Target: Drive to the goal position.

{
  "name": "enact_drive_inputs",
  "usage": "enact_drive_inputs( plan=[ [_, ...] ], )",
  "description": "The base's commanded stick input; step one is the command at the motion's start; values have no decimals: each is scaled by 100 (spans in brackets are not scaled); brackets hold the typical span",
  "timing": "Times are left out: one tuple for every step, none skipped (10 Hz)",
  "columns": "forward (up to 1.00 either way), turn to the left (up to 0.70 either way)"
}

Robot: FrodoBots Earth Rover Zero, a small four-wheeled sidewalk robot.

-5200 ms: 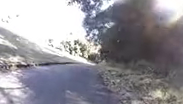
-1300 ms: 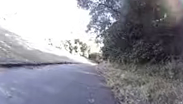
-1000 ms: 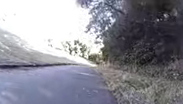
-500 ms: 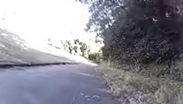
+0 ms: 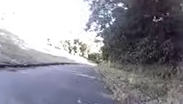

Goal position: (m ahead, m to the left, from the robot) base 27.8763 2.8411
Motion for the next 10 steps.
enact_drive_inputs(
  plan=[
    [70,0],
    [70,0],
    [70,0],
    [70,0],
    [70,0],
    [70,0],
    [70,14],
    [70,14],
    [70,14],
    [70,5]
  ],
)
